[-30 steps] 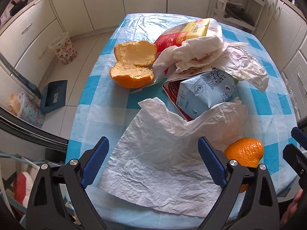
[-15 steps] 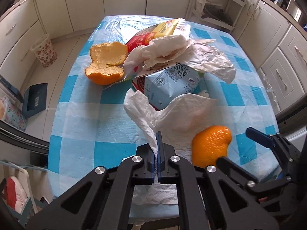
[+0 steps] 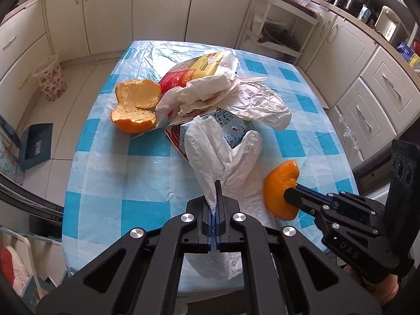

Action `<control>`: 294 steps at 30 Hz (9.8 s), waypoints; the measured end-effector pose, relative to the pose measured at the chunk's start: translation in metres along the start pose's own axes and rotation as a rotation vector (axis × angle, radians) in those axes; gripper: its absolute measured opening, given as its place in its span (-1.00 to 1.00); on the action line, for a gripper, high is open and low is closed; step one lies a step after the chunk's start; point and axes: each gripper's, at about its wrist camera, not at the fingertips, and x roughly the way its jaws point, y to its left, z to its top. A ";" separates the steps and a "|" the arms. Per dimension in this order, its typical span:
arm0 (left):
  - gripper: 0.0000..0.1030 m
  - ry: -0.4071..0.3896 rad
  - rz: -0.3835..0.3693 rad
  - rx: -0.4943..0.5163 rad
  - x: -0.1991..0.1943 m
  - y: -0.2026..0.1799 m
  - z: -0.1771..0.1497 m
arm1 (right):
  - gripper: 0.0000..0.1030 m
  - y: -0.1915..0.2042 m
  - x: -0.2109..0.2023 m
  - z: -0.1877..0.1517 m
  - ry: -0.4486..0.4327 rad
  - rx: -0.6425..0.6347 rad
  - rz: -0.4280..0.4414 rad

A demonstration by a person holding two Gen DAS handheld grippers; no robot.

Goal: Collect trash
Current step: 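Grasp the white tissue with the left tool while the right tool grasps an orange peel half, then carry the peel and tissue to the yellow bucket and open both tools, then move both open tools back over the table, then grasp the white red-printed plastic bag with the right tool while the left tool grasps an orange peel half, then carry the bag and peel to the yellow bucket and open both tools, then move both open tools back over the table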

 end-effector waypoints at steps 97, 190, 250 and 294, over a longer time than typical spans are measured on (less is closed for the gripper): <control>0.07 0.220 -0.372 0.356 0.106 -0.398 -0.073 | -0.06 -0.250 -0.231 -0.093 -0.392 0.541 -0.502; -0.78 0.015 0.021 -0.455 0.037 0.121 0.078 | -0.85 -0.062 -0.012 0.058 -0.204 0.357 0.226; -0.78 -0.002 -0.481 0.071 0.036 -0.219 0.030 | -0.85 -0.237 -0.202 -0.072 -0.475 0.588 -0.114; 0.58 -0.113 -0.207 -0.092 -0.007 -0.098 0.041 | 0.12 -0.180 -0.138 -0.040 -0.234 0.547 -0.080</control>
